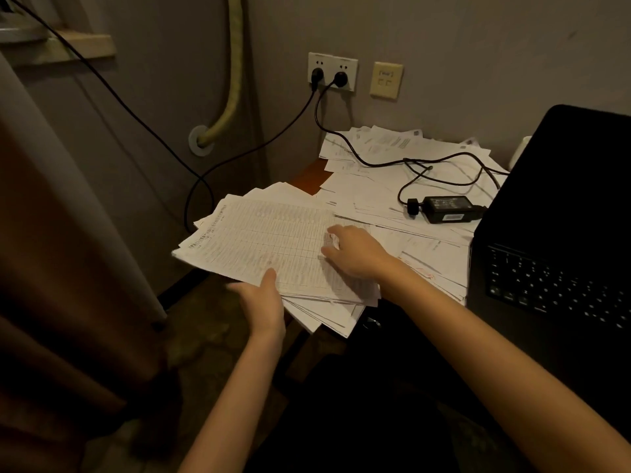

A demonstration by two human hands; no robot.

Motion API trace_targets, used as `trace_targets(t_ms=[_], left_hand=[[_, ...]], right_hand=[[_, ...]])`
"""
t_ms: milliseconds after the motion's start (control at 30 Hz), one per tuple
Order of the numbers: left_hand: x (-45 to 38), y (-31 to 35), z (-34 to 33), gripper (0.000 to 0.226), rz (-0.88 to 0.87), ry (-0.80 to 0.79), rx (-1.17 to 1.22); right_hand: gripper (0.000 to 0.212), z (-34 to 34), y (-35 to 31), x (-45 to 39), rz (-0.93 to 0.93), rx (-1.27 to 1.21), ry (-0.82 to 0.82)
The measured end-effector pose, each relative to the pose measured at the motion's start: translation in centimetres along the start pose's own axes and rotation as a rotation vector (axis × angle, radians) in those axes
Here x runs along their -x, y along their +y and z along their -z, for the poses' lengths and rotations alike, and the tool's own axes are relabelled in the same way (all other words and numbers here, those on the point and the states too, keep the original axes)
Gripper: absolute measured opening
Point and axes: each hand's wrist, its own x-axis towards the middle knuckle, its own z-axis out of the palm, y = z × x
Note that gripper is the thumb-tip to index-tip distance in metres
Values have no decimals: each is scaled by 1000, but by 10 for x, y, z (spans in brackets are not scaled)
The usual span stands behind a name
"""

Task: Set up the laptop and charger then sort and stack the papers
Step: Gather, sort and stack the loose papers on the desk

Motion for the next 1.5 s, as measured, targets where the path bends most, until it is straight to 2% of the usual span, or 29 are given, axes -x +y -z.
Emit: trace_targets(t_ms=[67, 133, 200, 333, 400, 533, 667, 767, 833, 867, 933, 1067, 1200, 1367, 1500], left_hand=[[-7, 3, 1, 65, 51, 7, 46], [-14, 6, 4, 44, 118, 11, 91], [-16, 6, 6, 34, 180, -7, 89], [-15, 10, 5, 35, 100, -66, -21], [-16, 18, 9, 34, 29, -95, -58], [-28, 42, 22, 36, -86, -184, -84], [-42, 68, 25, 30, -255, -374, -120], [-49, 88, 18, 32, -384, -530, -135], [-51, 100, 8, 41, -434, -585, -137], [-52, 106, 2, 37, -454, -589, -138], [-54, 115, -15, 27, -511, -560, -131], [-45, 132, -50, 23, -601, -528, -64], [-40, 128, -66, 19, -605, -505, -56], [-41, 117, -64, 32, -564, -480, -64], [-34, 127, -77, 22, -619, -481, -57]], right_hand=[[49, -5, 0, 8, 2, 106, -21], [48, -11, -5, 17, 2, 191, -6], [47, -13, -10, 25, -5, 240, 17], [44, -9, -10, 26, -28, 227, 71], [45, -4, -7, 22, -36, 119, 95], [76, 9, 1, 15, 7, -216, 191], [95, 28, 3, 8, 84, -462, 361], [98, 50, 8, 3, 82, -809, 357], [86, 68, 13, 3, 71, -1060, 325], [72, 76, 17, 3, 93, -1100, 345], [45, 90, 23, 4, 146, -1102, 453], [22, 112, 27, 12, 228, -1135, 637], [22, 105, 34, 20, 187, -1153, 698], [41, 74, 60, 31, 211, -1157, 442], [30, 65, 58, 25, 138, -1141, 428]])
